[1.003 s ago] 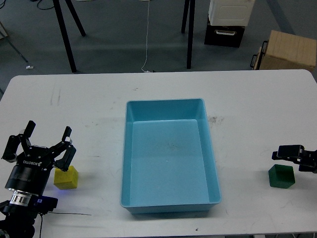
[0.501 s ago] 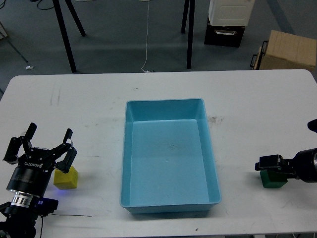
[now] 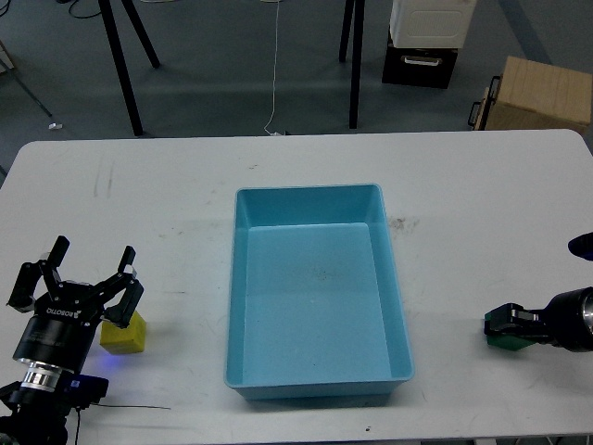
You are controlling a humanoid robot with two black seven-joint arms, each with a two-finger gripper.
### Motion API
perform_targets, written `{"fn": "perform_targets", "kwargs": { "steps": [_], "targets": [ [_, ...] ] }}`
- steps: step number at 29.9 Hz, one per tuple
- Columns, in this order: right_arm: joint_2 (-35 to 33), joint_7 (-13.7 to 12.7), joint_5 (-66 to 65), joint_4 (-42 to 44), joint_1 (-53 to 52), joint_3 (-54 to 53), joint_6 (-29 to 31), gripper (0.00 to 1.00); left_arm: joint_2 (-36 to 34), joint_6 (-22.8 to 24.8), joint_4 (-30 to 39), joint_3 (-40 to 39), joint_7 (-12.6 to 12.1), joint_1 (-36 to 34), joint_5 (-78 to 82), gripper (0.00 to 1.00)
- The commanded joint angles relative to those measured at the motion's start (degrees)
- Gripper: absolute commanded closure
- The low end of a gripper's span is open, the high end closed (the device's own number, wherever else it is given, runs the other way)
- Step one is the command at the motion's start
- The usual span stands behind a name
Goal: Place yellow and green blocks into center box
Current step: 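Close the right gripper on the dark green cube, then lift the green cube and carry it over the blue bin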
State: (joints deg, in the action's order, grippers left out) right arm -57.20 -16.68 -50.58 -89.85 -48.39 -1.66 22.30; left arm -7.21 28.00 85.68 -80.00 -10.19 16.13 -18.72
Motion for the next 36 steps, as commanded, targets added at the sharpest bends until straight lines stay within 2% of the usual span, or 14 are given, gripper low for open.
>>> {"fn": "perform_targets", "kwargs": {
  "steps": [1,6,10,13,16,19,21,24,25,26,29,31,32,36],
  "targets": [
    [-1.8,0.0,3.0,-1.6,-4.8,-1.4,-0.4,0.99,0.0,0.0,-0.3,0.0,0.0,-0.1,0.0,0.0],
    [-2.0,0.0,22.3,-2.5,-20.8,-0.3,0.4,0.99,0.1,0.0,-0.6,0.0,0.0,-0.1,0.0,0.0],
    [7.8,0.0,35.2,-0.6,-37.3,8.9,0.3,0.99,0.1,0.0,-0.8,0.0,0.0,-0.1,0.0,0.0],
    [18.1,0.2,38.3,3.1,-46.5,17.0,-0.3,0.99,0.1,0.0,-0.9,0.0,0.0,-0.1,0.0,0.0],
    [31.6,0.2,37.8,7.5,-48.2,20.9,-0.7,0.99,0.2,0.0,-1.5,0.0,0.0,-0.1,0.0,0.0],
    [41.4,0.0,34.8,12.1,-46.6,24.8,-0.7,0.99,0.8,0.0,-1.6,0.0,0.0,-0.1,0.0,0.0],
    [46.9,0.0,30.5,14.6,-43.9,28.6,-1.5,0.99,0.9,0.0,-1.7,0.0,0.0,-0.1,0.0,0.0],
    [50.5,0.0,25.8,16.2,-40.7,31.5,-5.6,0.95,0.9,0.0,-2.0,-0.1,0.0,-0.1,0.0,0.0],
    [50.8,0.0,25.2,16.2,-40.3,32.0,-6.2,0.92,0.9,0.0,-2.2,-0.1,0.0,-0.1,0.0,0.0],
    [51.0,0.0,25.1,16.2,-40.1,32.4,-6.3,0.84,0.9,0.0,-2.4,0.0,0.0,-0.1,0.0,0.0],
    [51.0,0.1,25.2,16.1,-39.9,33.1,-7.2,0.5,1.0,0.0,-2.5,0.0,0.0,-0.1,0.0,0.0],
    [51.1,0.2,25.5,16.1,-39.2,33.0,-8.1,0.15,1.1,0.0,-2.5,0.1,0.0,-0.1,0.0,0.0],
    [51.1,0.2,25.5,16.1,-39.2,33.0,-8.3,0.02,1.1,0.0,-2.5,0.4,0.0,-0.2,0.1,0.0],
    [51.1,0.1,25.6,16.2,-39.2,32.6,-8.5,0.01,1.7,0.0,-2.4,1.6,0.0,-0.6,0.3,0.0]
  ]
}}
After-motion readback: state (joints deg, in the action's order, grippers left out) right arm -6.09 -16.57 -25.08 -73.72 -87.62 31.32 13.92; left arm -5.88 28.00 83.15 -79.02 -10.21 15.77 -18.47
